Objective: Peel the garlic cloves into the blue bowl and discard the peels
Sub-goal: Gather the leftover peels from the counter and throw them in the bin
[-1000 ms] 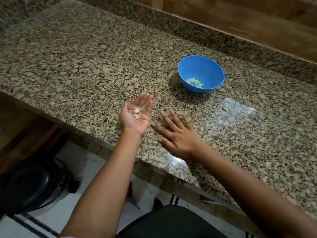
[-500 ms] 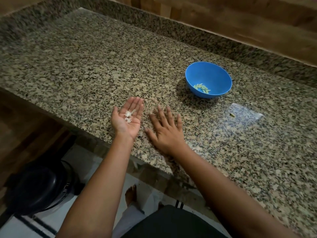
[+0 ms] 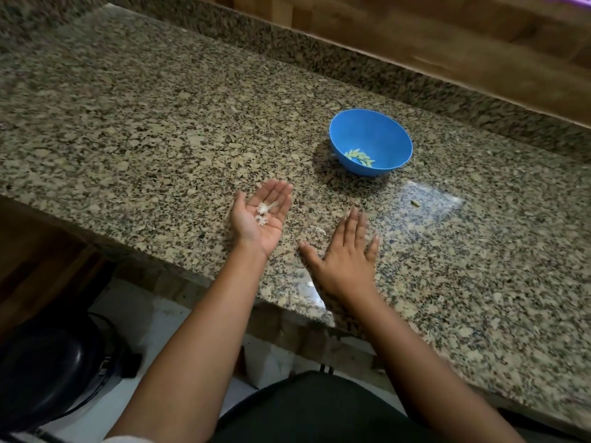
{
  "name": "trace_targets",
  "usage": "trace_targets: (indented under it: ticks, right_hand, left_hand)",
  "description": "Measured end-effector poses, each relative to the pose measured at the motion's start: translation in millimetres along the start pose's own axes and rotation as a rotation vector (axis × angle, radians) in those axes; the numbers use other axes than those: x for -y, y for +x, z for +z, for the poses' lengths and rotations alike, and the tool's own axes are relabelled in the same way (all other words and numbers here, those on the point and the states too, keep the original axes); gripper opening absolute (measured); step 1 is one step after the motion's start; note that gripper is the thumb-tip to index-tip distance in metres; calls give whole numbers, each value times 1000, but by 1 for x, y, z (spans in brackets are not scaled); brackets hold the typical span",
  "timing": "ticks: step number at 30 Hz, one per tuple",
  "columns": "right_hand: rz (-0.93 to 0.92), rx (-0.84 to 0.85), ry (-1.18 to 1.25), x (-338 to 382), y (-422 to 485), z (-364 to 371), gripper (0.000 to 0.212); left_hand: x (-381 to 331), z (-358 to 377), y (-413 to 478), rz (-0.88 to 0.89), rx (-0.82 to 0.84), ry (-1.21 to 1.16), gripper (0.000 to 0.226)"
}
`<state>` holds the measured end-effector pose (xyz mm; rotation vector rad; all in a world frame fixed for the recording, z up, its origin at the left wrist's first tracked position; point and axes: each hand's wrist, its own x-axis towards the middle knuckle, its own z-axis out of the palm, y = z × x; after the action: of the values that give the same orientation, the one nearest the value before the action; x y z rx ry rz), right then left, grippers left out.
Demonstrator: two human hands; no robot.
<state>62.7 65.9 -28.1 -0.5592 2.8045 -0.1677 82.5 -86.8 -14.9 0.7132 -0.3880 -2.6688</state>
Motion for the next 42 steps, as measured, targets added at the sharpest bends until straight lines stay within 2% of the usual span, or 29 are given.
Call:
trace_targets:
  ticks: [7,10,13,17,22,26,31,34,36,38,42]
  right_hand:
    - [-90,38,1,25,28,-3,95]
    - [-90,-20,169,21,27,-8,93]
    - [-151,-106,357,14,29,-20,73]
    - [-304,-115,255,22,33,-25,40]
    - [-325,-238,231,31,16,-10,34]
    - [-304,-304,312,25,9,-9,19]
    - [-279,-300,310,22,16,-13,15]
    - [-105,-314,535,28,21,-23,17]
    - [-63,-338,714,39,21,-33,18]
    - [-95,-344,818,51,19,-40,18]
    - [-200,-301,829,57,15,-49,21]
  left_hand:
    - [-4,1,10,-70,20,18,62]
    - [-5,2,13,-88,23,21,61]
    - [-7,2,15,-102,24,14,61]
    - [-9,3,16,-117,10,9,60]
    - [-11,5,14,-126,15,-1,60]
    - [-12,3,15,-134,5,-6,60]
    - [-9,4,12,-139,4,18,61]
    - [-3,6,8,-144,-4,36,60]
    - [3,8,7,-165,-17,61,58]
    - [8,10,4,-196,-38,119,56]
    - [15,16,0,-247,-69,228,49]
